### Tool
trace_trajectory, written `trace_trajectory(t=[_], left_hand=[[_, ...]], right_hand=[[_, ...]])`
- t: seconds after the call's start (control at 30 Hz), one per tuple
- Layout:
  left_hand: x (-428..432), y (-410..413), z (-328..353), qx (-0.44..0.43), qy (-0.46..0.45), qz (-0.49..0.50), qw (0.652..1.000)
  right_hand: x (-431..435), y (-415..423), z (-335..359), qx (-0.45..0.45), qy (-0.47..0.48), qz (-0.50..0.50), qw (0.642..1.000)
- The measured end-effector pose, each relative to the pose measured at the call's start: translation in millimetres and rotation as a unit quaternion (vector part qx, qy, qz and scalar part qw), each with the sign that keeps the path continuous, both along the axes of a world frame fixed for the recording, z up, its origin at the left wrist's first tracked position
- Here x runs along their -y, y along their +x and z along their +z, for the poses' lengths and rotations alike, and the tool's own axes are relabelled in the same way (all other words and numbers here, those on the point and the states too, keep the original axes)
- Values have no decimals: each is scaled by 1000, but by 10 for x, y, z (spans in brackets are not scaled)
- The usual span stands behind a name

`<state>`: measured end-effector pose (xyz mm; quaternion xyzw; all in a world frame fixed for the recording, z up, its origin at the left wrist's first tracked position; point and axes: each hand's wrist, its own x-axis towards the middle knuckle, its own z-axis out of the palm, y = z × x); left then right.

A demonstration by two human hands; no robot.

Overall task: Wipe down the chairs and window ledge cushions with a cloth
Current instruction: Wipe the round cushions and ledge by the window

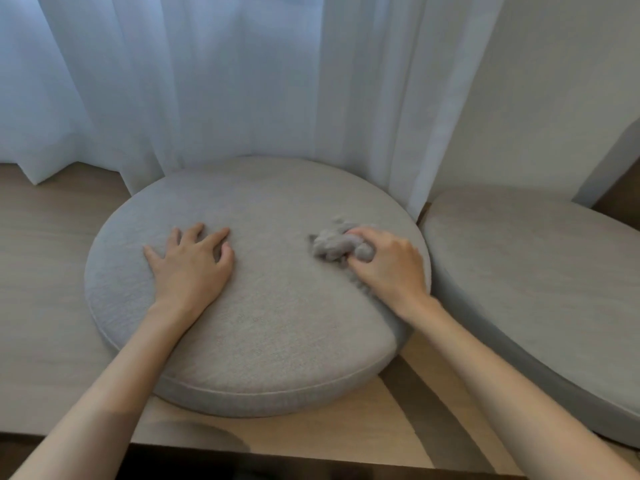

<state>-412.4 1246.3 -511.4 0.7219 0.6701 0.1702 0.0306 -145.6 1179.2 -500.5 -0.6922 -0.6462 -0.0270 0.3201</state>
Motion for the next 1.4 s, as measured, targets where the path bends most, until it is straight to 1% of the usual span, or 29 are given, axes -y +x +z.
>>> trace_trajectory(t=[0.07, 0.1, 0.17, 0.23, 0.37, 0.43, 0.5, 0.57, 0.63, 0.7, 0.77, 0.83, 0.9, 0.93, 1.0, 1.13, 1.2, 1.27, 1.33, 1.4], left_hand=[[35, -32, -9, 1, 5, -8, 1000], [50, -45, -18, 0, 7, -12, 1000], [77, -55, -36, 5, 6, -16, 1000], [93, -44, -46, 12, 9, -11, 1000], [118, 3, -36, 13, 18, -1, 1000], [146, 3, -11, 34, 15, -5, 999], [192, -40, 18, 77, 27, -10, 997], [246, -146, 40, 112, 41, 3, 993], [296, -315, 38, 102, 34, 38, 993], [316, -513, 43, 97, 12, 74, 992], [315, -683, 44, 127, -41, 96, 986], [328, -786, 20, 190, -107, 104, 970], [368, -814, -28, 259, -149, 114, 948], [386, -814, -51, 275, -158, 116, 941], [404, -817, -82, 282, -159, 115, 939], [432, -844, -77, 294, -154, 109, 937], [462, -874, -71, 312, -153, 98, 933], [500, -908, -52, 338, -153, 78, 925], [527, -952, -17, 370, -157, 65, 914], [541, -1000, 14, 391, -168, 60, 903]], right_hand=[[-86, 308, 20, -28, -6, -82, 996], [-101, 382, 19, -53, -1, -106, 993], [-56, 350, 3, -86, 11, -120, 989], [83, 160, -10, -108, 11, -100, 989], [471, -490, -33, -119, -32, -2, 992], [627, -819, -24, -115, -26, 67, 991], [652, -955, 32, -128, -18, 112, 985], [506, -892, 136, -142, 7, 104, 984], [200, -747, 260, -114, 50, 56, 991], [-191, -618, 359, -77, 48, 9, 996], [-549, -564, 350, -60, -10, -13, 998], [-755, -605, 238, -63, -71, -30, 995], [-788, -711, 120, -68, -88, -50, 993], [-758, -784, 87, -68, -85, -51, 993], [-617, -954, 71, -73, -78, -19, 994], [-72, -1338, 55, -65, -77, 111, 989], [212, -1478, 74, -70, -77, 177, 979], [342, -1520, 128, -100, -92, 231, 963], [284, -1499, 206, -136, -94, 235, 958], [39, -1463, 303, -156, -56, 188, 968]])
